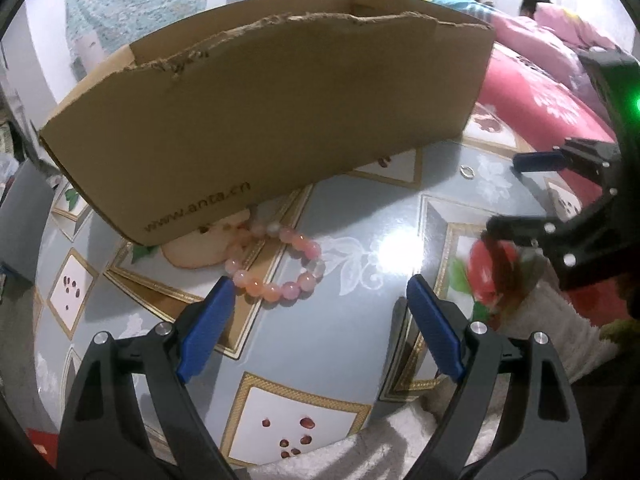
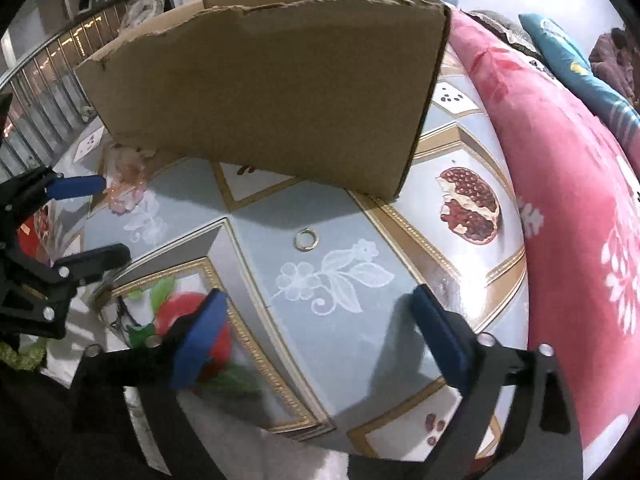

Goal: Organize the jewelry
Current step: 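Move the left gripper toward the pink bead bracelet while the right gripper approaches the gold ring, then lower the right gripper onto the small gold ring and close on it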

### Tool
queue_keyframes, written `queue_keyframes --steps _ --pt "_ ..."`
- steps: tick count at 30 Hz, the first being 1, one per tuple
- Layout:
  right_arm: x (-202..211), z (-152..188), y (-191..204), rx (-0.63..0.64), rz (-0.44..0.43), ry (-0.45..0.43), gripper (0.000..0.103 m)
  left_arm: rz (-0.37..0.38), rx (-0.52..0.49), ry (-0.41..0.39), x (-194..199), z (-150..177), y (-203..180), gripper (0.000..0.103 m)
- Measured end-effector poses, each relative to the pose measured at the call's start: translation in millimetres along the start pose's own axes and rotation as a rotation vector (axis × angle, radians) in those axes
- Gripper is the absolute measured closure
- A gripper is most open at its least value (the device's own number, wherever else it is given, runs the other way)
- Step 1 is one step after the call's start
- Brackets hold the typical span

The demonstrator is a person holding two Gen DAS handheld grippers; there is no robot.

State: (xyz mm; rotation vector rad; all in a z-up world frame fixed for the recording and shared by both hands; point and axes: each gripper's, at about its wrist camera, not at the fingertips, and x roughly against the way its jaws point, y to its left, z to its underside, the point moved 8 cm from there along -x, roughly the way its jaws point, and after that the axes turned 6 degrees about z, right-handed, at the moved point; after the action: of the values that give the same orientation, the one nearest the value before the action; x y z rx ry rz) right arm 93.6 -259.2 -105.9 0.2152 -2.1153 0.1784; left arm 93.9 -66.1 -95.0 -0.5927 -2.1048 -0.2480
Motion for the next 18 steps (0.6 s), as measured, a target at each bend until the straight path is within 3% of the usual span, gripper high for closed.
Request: queue_keyframes --steps 7,13,18 --pt "-2.1 2.3 -8.4 0.024 -0.020 -0.002 0.006 -0.020 -0.039 0.004 -7.1 -15.6 -14.3 0.019" --pt "-0.1 3.8 -9.3 0.029 -0.025 -0.017 0.006 -0.041 -0.015 0.010 -5.4 -11.7 -11.1 0.019" --pt "4.5 -0.6 -15.4 -0.056 -0.013 0.002 0.006 -0.055 0.009 -0.012 3.7 -5.8 -5.4 0.019"
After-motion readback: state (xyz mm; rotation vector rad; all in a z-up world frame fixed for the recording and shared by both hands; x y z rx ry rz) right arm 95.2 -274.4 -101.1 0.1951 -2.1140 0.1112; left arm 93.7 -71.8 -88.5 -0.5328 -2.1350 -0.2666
